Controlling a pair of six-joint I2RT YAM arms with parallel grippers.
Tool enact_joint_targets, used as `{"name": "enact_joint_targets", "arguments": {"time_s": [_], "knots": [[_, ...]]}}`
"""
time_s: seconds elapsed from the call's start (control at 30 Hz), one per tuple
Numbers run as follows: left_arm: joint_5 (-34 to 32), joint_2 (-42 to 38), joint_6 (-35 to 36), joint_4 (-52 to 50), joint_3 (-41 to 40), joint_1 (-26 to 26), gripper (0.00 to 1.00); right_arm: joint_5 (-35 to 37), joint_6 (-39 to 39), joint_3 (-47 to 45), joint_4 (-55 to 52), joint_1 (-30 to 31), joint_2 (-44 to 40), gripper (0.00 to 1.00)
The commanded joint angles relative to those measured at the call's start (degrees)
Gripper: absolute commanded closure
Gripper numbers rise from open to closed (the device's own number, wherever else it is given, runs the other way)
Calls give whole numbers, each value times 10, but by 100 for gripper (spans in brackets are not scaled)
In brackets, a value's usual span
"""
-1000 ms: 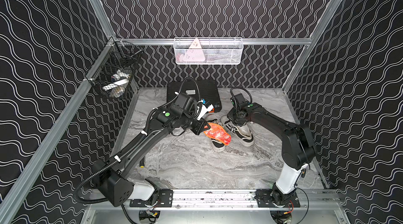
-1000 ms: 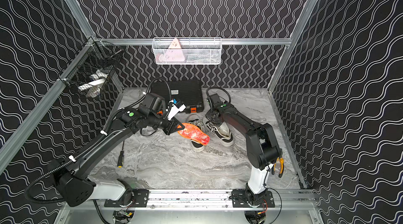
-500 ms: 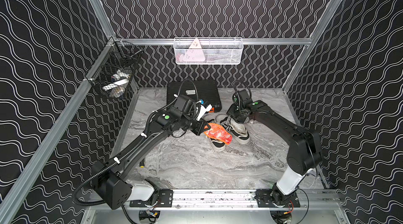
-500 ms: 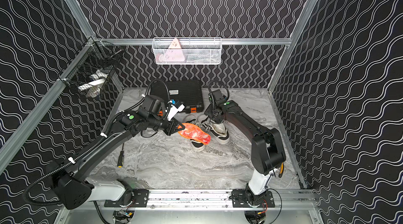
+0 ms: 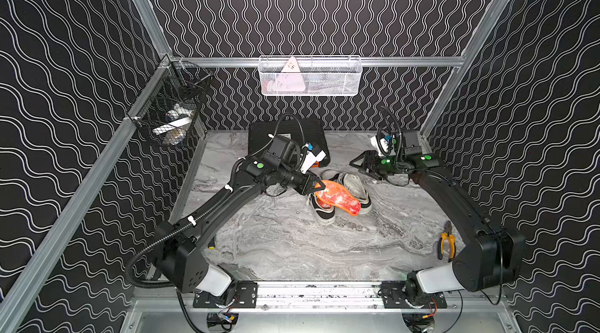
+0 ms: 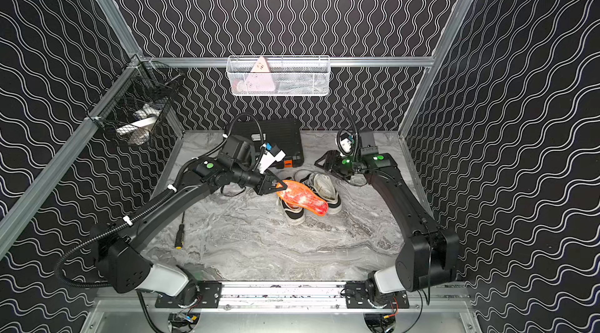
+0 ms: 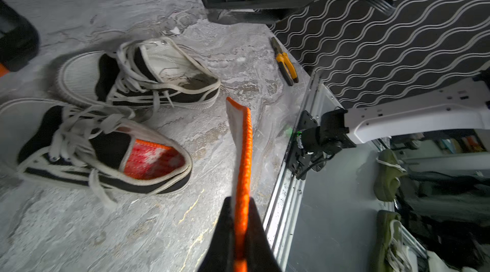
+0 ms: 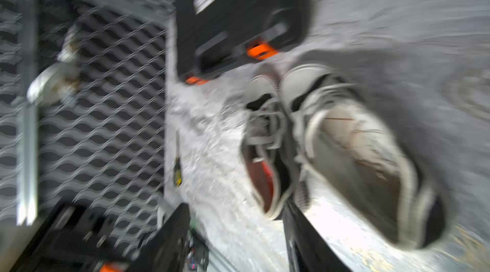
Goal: Insert the insole into the shoe
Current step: Adjust the shoe at the center of the board, then insert the insole into the shoe.
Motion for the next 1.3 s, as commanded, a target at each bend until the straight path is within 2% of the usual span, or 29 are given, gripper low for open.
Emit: {"name": "enact_joint_targets", "arguments": {"time_s": [0.0, 0.07, 0.17, 0.27, 0.4, 0.6, 0.77, 0.87, 1.0, 1.1, 1.17, 1.27], "knots": [[98, 19, 68, -31, 28, 0, 100, -141, -75, -24, 46, 7, -18, 40], [107, 36, 111, -77, 53, 1, 100, -175, -97, -34, 55, 20, -24, 39], [116, 66, 168, -147, 90, 0, 100, -173, -138, -45, 51, 51, -29, 38], [92, 70, 160, -139, 90, 2, 100, -198, -140, -57, 58, 58, -24, 39], [94, 69, 142, -111, 79, 6, 100, -203, -143, -72, 57, 60, -28, 41], [88, 79, 155, -129, 85, 7, 100, -230, -142, -84, 54, 60, -51, 41], [74, 78, 139, -111, 84, 10, 100, -241, -122, -128, 79, 73, -71, 44], [73, 77, 130, -101, 84, 12, 100, -221, -130, -137, 66, 88, -70, 51], [64, 78, 120, -99, 85, 12, 100, -171, -98, -145, 88, 103, -69, 81], [18, 79, 77, -85, 86, 14, 100, -93, -66, -147, 100, 124, -72, 95], [2, 79, 46, -78, 89, 16, 92, -60, -38, -152, 112, 127, -69, 99], [26, 59, 30, -49, 63, 22, 77, -58, 16, -176, 179, 127, -76, 99]]}}
